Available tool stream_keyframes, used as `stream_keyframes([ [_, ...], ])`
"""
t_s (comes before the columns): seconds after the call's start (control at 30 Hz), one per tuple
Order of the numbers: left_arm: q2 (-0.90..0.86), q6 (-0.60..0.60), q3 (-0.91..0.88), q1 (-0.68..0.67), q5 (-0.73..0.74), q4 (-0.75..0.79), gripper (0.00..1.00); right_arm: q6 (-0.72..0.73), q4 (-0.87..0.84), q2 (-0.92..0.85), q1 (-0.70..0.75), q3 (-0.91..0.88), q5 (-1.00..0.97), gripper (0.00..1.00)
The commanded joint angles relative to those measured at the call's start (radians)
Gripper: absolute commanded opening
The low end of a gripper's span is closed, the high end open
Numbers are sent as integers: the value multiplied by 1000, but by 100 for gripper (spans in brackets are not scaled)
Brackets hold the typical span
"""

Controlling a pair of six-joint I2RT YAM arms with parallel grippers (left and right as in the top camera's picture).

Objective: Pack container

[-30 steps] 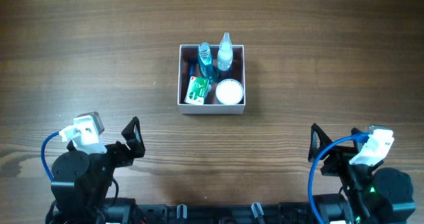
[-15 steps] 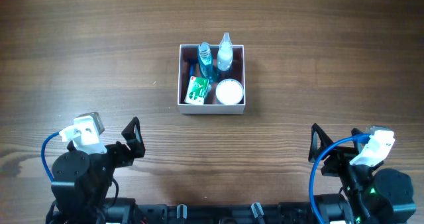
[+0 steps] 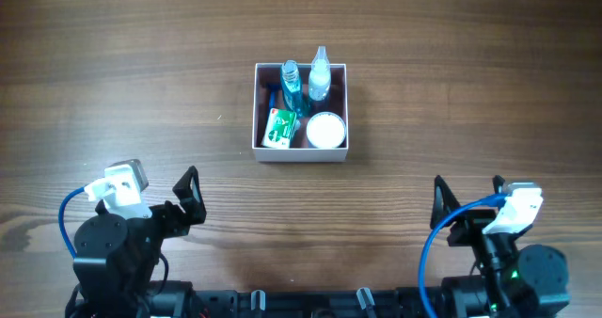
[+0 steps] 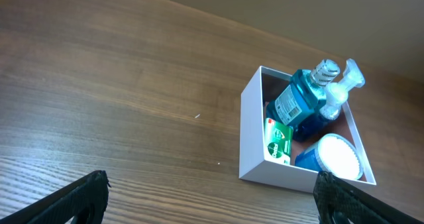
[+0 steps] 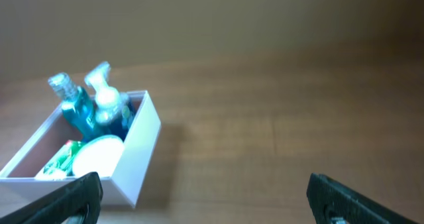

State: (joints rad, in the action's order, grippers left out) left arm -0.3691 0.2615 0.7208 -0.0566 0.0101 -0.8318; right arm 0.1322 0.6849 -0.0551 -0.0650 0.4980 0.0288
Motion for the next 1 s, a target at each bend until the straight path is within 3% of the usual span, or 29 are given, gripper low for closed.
stream_keyframes([
  [0.0,6,8,-11,6,16,0,100,-104,-123,43,6,-89,63,100],
  [0.47,6,8,-11,6,16,0,100,-295,-791,52,6,-471,62,100],
  [0.97,6,8,-11,6,16,0,100,-315,-687,50,7,-493,40,100],
])
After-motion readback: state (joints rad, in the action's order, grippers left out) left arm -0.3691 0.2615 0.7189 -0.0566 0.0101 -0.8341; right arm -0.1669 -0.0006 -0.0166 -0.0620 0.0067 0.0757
